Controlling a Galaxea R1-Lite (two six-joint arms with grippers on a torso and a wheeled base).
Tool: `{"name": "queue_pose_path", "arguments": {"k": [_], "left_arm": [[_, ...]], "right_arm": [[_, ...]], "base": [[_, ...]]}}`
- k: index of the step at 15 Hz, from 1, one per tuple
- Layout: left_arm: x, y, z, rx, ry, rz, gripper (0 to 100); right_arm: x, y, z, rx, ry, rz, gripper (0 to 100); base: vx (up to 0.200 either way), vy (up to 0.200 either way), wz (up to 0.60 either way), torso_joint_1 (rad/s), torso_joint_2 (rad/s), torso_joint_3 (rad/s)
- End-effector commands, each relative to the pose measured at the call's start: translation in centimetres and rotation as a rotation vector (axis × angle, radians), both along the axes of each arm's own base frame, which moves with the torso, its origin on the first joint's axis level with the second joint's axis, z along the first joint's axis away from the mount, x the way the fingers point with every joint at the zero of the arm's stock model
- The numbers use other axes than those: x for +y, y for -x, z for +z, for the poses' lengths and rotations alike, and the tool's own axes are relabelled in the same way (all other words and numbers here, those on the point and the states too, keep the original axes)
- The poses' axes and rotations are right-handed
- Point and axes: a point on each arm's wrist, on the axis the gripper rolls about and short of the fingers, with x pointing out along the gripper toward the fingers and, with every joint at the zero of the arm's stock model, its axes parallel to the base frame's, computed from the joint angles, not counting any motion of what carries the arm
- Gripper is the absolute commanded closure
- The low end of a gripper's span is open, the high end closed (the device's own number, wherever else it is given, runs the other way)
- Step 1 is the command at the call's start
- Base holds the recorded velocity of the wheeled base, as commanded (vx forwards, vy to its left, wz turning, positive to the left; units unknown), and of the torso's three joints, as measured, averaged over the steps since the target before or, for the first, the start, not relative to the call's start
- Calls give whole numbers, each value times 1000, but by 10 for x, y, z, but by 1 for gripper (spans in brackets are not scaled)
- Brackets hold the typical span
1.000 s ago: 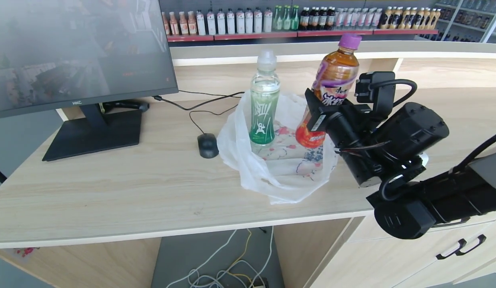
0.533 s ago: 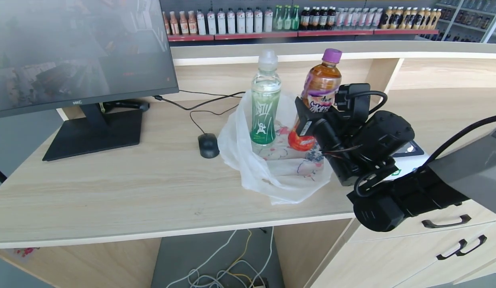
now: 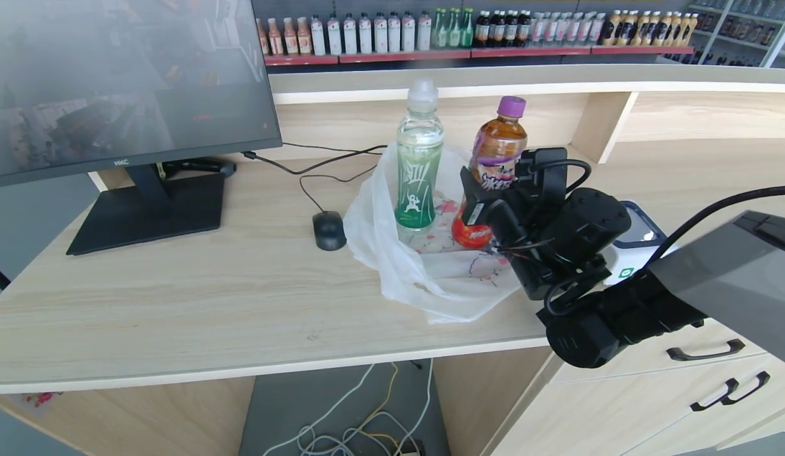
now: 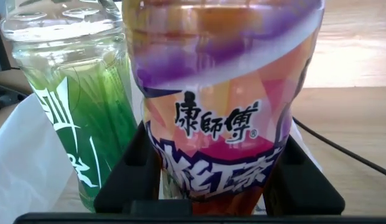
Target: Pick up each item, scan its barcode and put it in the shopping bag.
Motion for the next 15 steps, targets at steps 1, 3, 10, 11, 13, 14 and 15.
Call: {"name": "queue_pose_path", "arguments": {"k": [1,3,10,11,13,14,15], "left_arm": [[0,0,0,-1,0,0,0],[0,0,0,-1,0,0,0],[0,0,0,-1,0,1,0],[0,0,0,-1,0,1,0],[0,0,0,-1,0,1,0],[0,0,0,-1,0,0,0],[0,0,0,-1,0,1,0]], "right_arm": [[2,-2,-6,14,8,2,100],[3,-3,-9,21,12,2,100],[7,-5,-18,38,26,8,100],[6,-5,-19,40,32,6,100],[8,-4,-19,36,48,11,100],[11,-2,-19,35,52,20,100],[11,-2,-20,36,52,23,100]], "base": [[0,0,0,0,0,0],[0,0,0,0,0,0],[0,0,0,0,0,0],[0,0,0,0,0,0],[0,0,0,0,0,0],[0,0,0,0,0,0],[0,0,0,0,0,0]]}}
